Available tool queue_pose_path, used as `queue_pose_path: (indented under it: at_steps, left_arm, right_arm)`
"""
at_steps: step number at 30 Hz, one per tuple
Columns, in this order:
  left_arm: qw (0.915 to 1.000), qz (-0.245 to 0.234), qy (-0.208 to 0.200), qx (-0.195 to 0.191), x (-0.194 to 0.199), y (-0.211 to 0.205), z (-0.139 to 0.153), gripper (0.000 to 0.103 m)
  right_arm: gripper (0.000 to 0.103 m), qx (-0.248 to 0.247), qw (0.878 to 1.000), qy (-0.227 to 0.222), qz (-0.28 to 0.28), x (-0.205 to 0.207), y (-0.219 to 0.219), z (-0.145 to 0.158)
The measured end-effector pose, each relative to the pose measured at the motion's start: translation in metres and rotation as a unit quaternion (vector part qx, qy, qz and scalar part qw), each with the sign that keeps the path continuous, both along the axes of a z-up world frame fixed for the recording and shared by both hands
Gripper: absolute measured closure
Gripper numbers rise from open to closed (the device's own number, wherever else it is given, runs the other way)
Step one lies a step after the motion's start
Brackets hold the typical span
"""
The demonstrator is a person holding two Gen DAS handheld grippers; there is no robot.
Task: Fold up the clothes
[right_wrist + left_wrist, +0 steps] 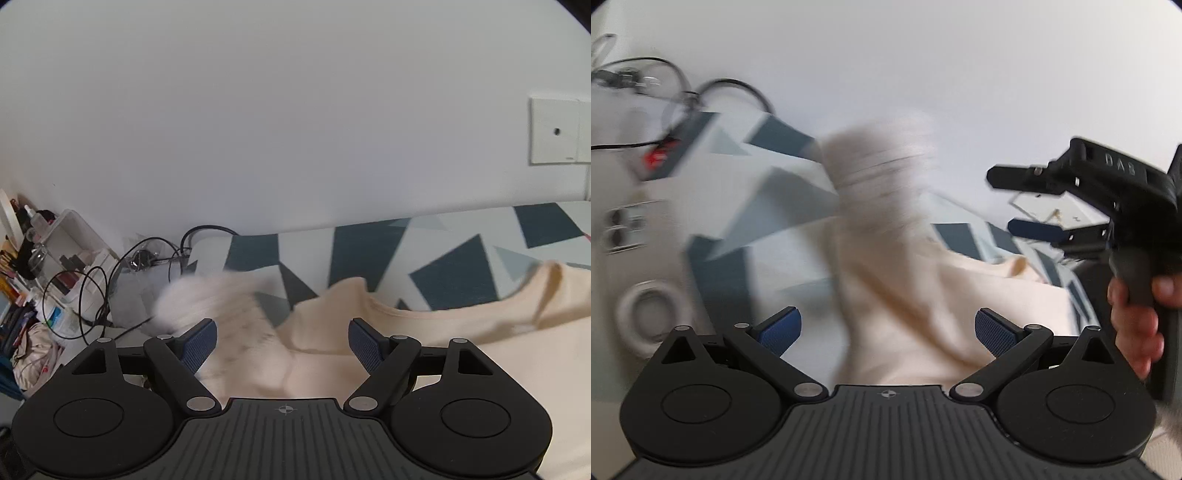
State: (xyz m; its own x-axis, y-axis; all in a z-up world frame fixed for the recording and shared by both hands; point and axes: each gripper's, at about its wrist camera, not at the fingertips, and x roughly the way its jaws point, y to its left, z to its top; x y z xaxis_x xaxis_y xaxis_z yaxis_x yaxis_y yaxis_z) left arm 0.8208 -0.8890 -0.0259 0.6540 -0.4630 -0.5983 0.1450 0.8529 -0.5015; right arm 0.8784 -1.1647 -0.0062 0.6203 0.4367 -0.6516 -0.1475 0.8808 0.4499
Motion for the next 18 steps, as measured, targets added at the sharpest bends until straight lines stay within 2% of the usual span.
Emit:
queue_pose_path:
  at_steps: [2,4,6,8,10,13,14,15,16,17,18]
  left_arm:
    - [0.9997,-0.007,-0.006,0.025,0.013,-0.016,0.001,0.001]
    - [0.9986,0.007,0.005,0.052,0.024,-0.024,-0.003,0.001]
    - [0.9981,0.036,0.022,0.046,0.032,-0.017,-0.010,0.001]
    - [0.9967,0.068,0.035,0.028,0.035,-0.005,-0.016,0.001]
    - [0.9939,0.097,0.052,0.006,0.037,0.007,-0.023,0.001]
    - [0.9871,0.134,0.080,-0.032,0.040,0.023,-0.035,0.003]
    - [0.9841,0.145,0.088,-0.053,0.041,0.029,-0.040,0.003]
    - [0.9813,0.155,0.089,-0.072,0.042,0.036,-0.044,0.003]
    - [0.9794,0.163,0.084,-0.083,0.042,0.040,-0.045,0.010]
    - [0.9784,0.169,0.085,-0.084,0.043,0.041,-0.045,0.018]
    - [0.9783,0.175,0.086,-0.069,0.043,0.040,-0.042,0.046]
  right_arm:
    - [0.028,-0.010,1.000,0.004,-0.004,-0.003,-0.005,0.002]
    - [0.029,-0.012,1.000,-0.007,-0.018,-0.008,-0.018,0.010]
    - [0.029,-0.011,0.998,-0.019,-0.055,-0.015,-0.043,0.013]
    - [0.030,0.002,0.992,-0.013,-0.125,-0.031,-0.089,0.010]
    - [0.035,0.030,0.978,0.001,-0.206,-0.056,-0.143,0.002]
    - [0.035,0.062,0.943,0.030,-0.326,-0.105,-0.215,-0.024]
    - [0.039,0.062,0.933,0.049,-0.351,-0.117,-0.229,-0.035]
    - [0.048,0.061,0.928,0.065,-0.362,-0.125,-0.238,-0.046]
    - [0.053,0.059,0.924,0.079,-0.371,-0.132,-0.245,-0.057]
    - [0.064,0.057,0.924,0.086,-0.368,-0.134,-0.245,-0.065]
    - [0.067,0.055,0.925,0.091,-0.365,-0.137,-0.245,-0.071]
